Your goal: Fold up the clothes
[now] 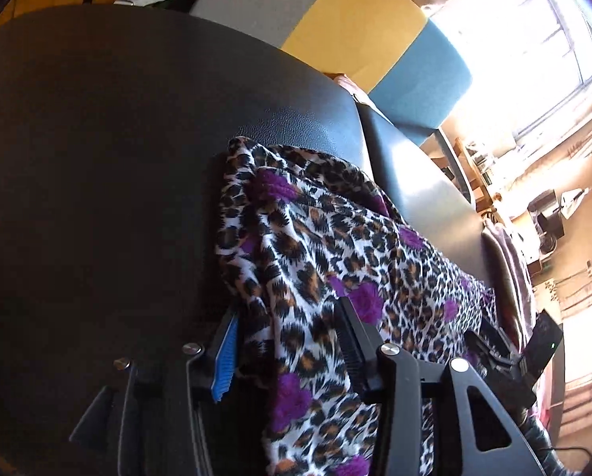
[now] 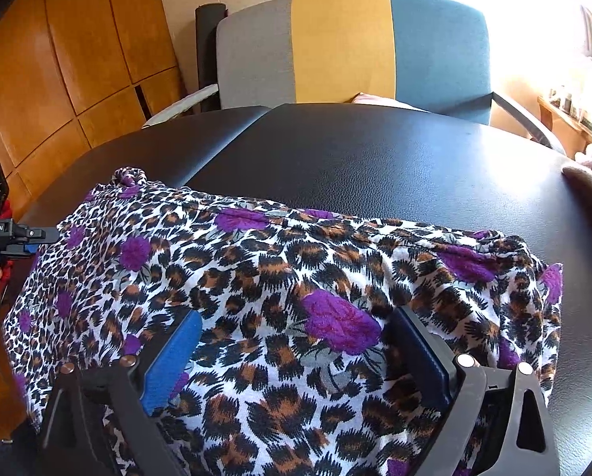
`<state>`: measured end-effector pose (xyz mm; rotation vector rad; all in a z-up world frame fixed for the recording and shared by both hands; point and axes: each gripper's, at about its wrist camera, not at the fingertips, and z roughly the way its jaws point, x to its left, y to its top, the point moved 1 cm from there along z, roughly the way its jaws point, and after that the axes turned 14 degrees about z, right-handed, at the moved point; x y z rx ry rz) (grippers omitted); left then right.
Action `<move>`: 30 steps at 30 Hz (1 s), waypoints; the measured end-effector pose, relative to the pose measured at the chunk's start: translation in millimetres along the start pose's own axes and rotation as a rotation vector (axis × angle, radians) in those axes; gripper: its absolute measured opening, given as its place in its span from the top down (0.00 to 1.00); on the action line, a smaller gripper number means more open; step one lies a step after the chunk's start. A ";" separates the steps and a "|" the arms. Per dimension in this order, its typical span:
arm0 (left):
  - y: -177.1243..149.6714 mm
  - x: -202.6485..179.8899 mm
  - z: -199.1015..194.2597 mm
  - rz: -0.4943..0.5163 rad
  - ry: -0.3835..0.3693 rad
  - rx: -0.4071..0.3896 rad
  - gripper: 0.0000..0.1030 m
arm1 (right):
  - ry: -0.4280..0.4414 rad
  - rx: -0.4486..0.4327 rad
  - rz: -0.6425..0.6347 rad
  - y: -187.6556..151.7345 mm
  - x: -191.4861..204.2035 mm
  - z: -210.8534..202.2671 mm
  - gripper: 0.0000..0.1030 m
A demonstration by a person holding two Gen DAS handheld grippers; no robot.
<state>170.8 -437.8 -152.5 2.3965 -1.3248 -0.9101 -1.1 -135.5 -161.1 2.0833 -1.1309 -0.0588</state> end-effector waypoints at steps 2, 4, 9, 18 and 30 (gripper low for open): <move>4.6 -2.1 6.4 -0.004 0.019 0.002 0.82 | 0.004 0.001 0.000 0.2 -0.2 -0.3 0.04; 10.6 0.2 12.3 -0.015 0.047 0.011 0.89 | 0.006 0.003 0.001 0.0 0.0 -0.8 0.04; 33.4 4.0 12.4 -0.048 0.111 0.004 0.94 | 0.080 0.044 0.038 7.0 -3.6 -9.5 0.06; 61.8 -12.5 -20.1 -0.002 0.098 -0.064 0.94 | 0.161 0.088 -0.027 -7.2 -20.1 -55.0 0.17; 102.2 -136.2 -47.7 0.143 -0.227 -0.194 0.95 | 0.123 0.068 -0.035 -35.3 -36.8 -48.9 0.15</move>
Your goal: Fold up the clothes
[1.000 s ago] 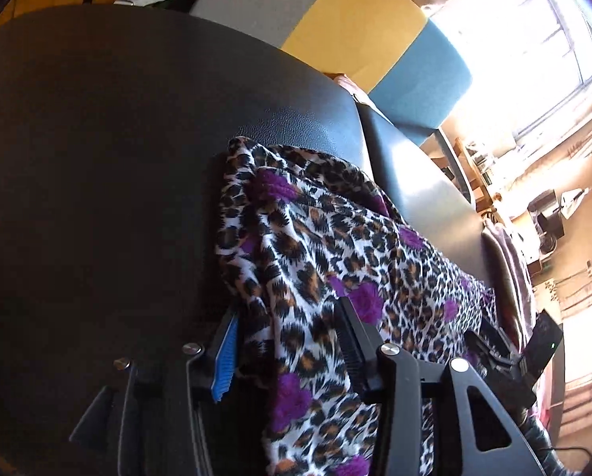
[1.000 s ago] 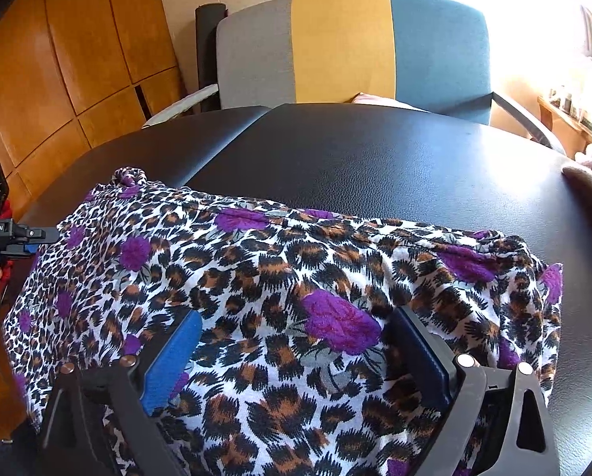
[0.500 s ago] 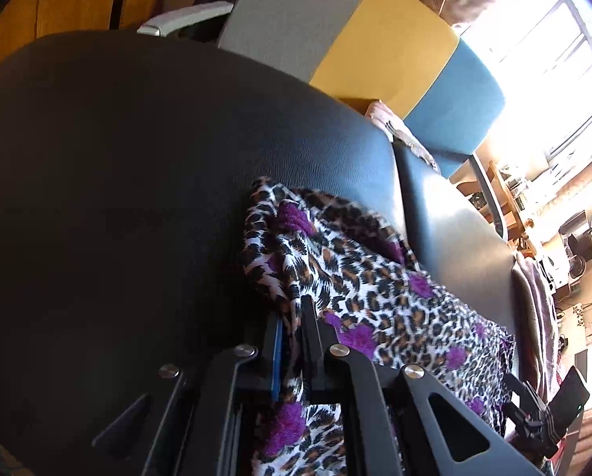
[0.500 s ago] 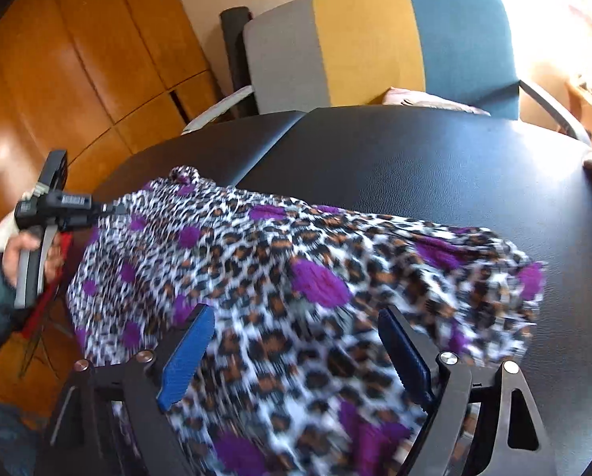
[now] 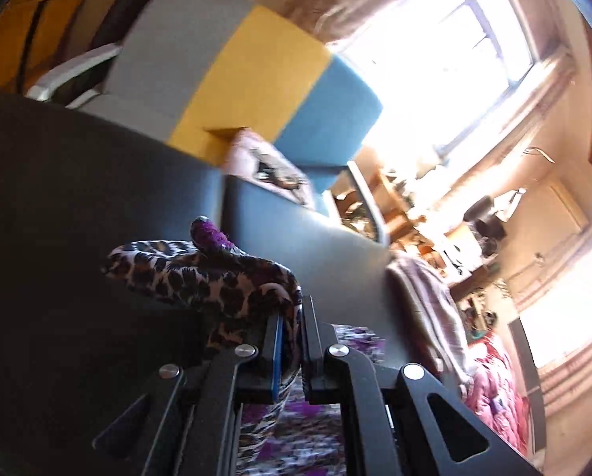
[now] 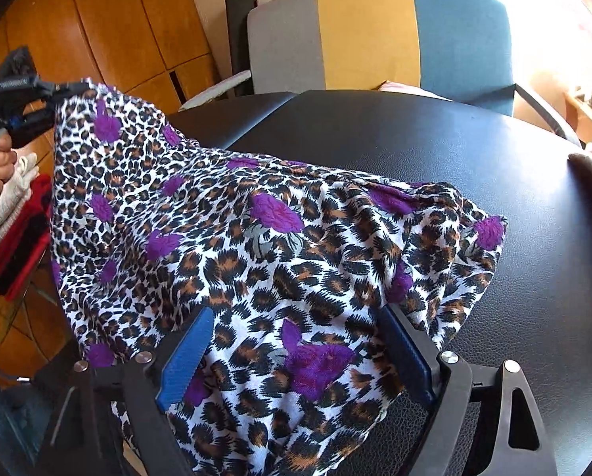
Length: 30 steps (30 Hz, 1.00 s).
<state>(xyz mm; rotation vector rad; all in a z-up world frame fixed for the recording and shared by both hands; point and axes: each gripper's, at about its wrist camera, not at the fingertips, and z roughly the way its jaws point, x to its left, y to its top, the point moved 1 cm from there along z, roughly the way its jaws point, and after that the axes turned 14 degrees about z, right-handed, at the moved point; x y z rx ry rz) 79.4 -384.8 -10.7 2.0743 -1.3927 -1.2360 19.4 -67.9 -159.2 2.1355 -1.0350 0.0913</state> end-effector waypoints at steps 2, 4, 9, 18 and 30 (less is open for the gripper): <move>5.1 -27.2 15.4 0.037 -0.045 0.009 0.95 | 0.020 -0.028 0.026 -5.5 -3.7 -2.4 0.15; 6.3 -62.4 42.0 0.092 -0.089 0.046 0.95 | 0.048 -0.052 0.057 -10.2 -8.3 -5.3 0.15; -20.2 -139.0 109.8 0.202 -0.168 0.189 0.95 | 0.090 -0.086 0.093 -21.9 -13.5 -11.4 0.15; -79.7 -184.2 199.2 0.232 -0.158 0.415 0.95 | 0.131 -0.122 0.107 -35.1 -22.5 -19.3 0.15; -101.5 -185.1 203.3 0.146 -0.234 0.565 0.78 | 0.144 -0.089 0.083 -51.4 -22.5 -34.4 0.09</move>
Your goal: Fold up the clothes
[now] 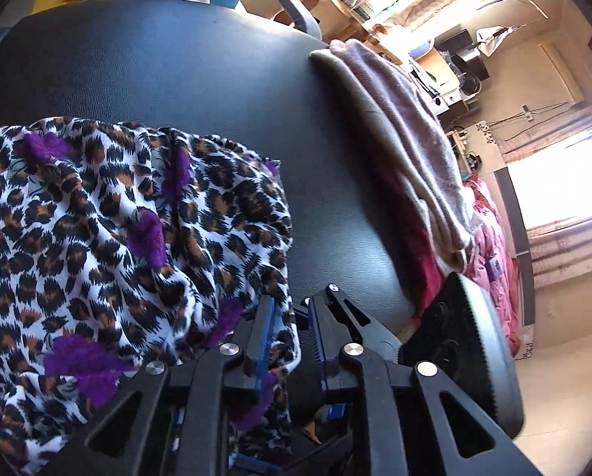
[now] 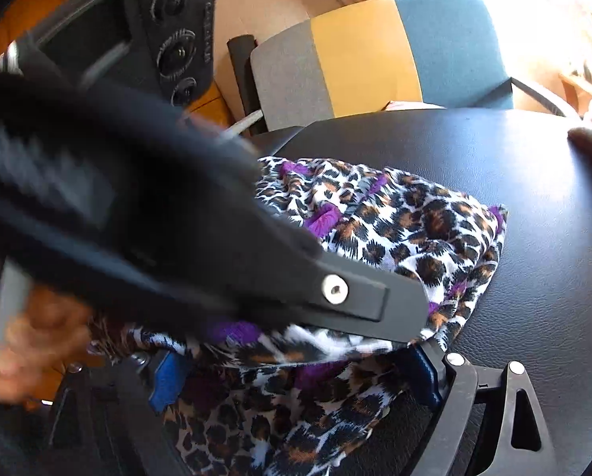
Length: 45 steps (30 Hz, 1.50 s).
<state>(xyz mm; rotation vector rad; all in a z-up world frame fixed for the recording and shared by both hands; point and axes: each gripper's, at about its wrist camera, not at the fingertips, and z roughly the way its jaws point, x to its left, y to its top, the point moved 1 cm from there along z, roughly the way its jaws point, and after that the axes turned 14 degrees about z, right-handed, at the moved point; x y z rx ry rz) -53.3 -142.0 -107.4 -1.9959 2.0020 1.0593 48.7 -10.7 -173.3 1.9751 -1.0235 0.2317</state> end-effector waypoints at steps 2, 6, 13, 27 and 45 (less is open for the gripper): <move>-0.8 -5.9 -23.1 0.013 -0.042 -0.044 0.76 | -0.015 0.009 0.002 -3.9 -3.3 -9.2 0.07; -8.9 5.3 -78.0 0.004 -0.055 -0.166 0.74 | -0.054 0.032 0.023 -15.0 -14.9 -32.6 0.01; -67.5 90.0 -150.9 -0.139 0.158 -0.298 0.74 | -0.021 0.017 0.023 -13.0 -8.0 -78.7 0.00; -125.4 106.2 -129.8 -0.053 0.208 -0.291 0.74 | 0.167 0.476 -0.207 15.0 92.9 29.8 0.00; -152.1 77.3 -91.4 0.121 0.120 -0.176 0.74 | 0.153 0.261 0.188 -11.9 17.2 -47.1 0.00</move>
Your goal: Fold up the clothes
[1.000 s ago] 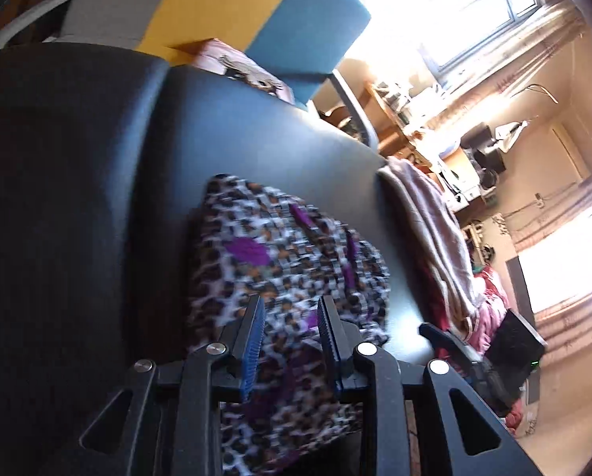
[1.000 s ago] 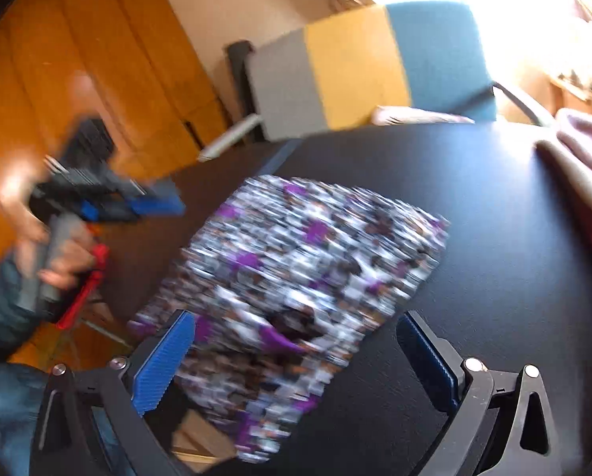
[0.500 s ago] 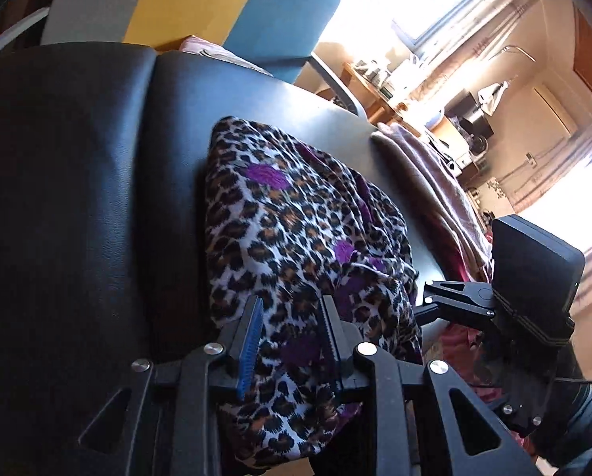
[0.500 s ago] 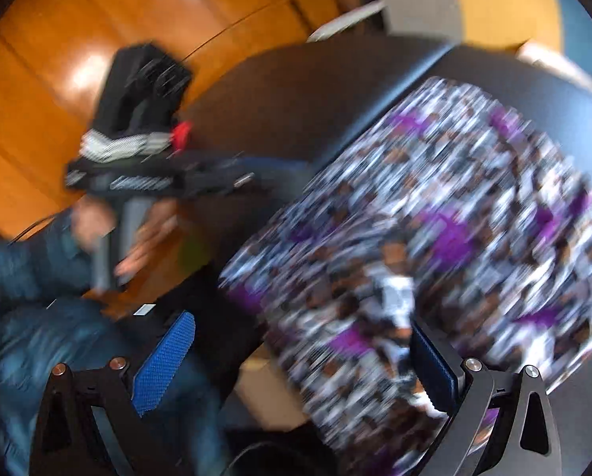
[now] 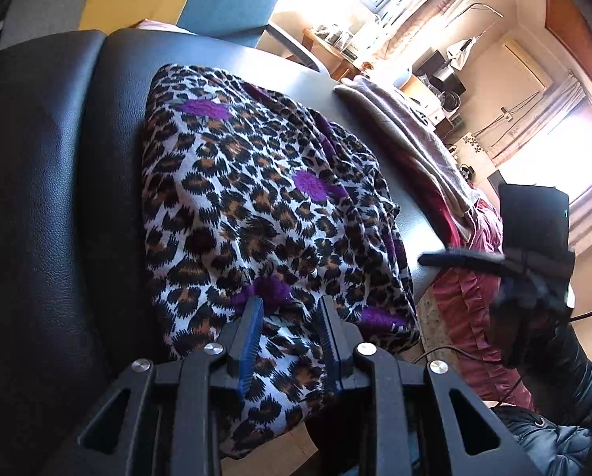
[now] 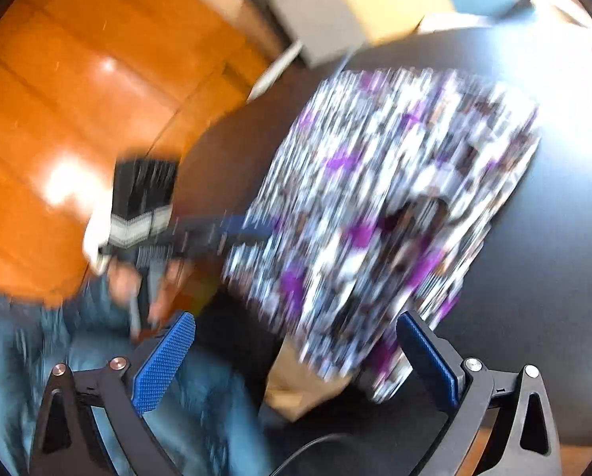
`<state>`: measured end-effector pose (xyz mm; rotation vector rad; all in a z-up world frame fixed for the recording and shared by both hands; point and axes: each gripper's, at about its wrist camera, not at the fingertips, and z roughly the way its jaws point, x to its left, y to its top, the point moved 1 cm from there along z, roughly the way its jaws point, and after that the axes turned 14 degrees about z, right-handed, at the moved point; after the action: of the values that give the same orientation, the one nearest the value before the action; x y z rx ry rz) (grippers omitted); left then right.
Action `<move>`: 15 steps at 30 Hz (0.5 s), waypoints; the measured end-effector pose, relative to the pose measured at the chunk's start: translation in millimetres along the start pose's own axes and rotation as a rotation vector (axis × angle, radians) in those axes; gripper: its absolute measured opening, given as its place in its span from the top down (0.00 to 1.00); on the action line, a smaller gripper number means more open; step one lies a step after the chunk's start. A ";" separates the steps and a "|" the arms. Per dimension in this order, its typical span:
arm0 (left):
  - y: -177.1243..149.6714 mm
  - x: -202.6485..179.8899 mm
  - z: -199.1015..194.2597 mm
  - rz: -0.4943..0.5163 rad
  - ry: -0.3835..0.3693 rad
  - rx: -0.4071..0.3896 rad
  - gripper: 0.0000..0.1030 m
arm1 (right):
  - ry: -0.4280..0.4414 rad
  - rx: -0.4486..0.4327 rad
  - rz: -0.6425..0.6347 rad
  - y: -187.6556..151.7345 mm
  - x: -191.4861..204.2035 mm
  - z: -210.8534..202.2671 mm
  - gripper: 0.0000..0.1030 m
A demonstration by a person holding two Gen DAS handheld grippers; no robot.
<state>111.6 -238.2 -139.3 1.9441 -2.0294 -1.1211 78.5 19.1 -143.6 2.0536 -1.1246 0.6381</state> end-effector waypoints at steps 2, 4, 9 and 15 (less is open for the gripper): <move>-2.1 0.7 0.5 -0.001 0.006 0.010 0.74 | -0.024 -0.098 0.032 20.0 -1.8 -7.8 0.00; -6.5 1.0 -1.4 -0.002 0.007 0.007 0.74 | -0.072 -0.179 0.045 37.2 -3.3 -6.6 0.00; -10.0 8.5 1.3 -0.054 -0.026 -0.011 0.73 | -0.151 -0.259 0.115 64.2 -17.9 6.5 0.22; -11.0 3.6 3.4 -0.036 -0.012 -0.013 0.73 | -0.242 -0.379 0.227 71.1 -47.7 -13.1 0.51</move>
<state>118.1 -239.0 -149.4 1.9801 -1.9957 -1.1539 -7.7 26.9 -144.1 1.7213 -1.5063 0.2559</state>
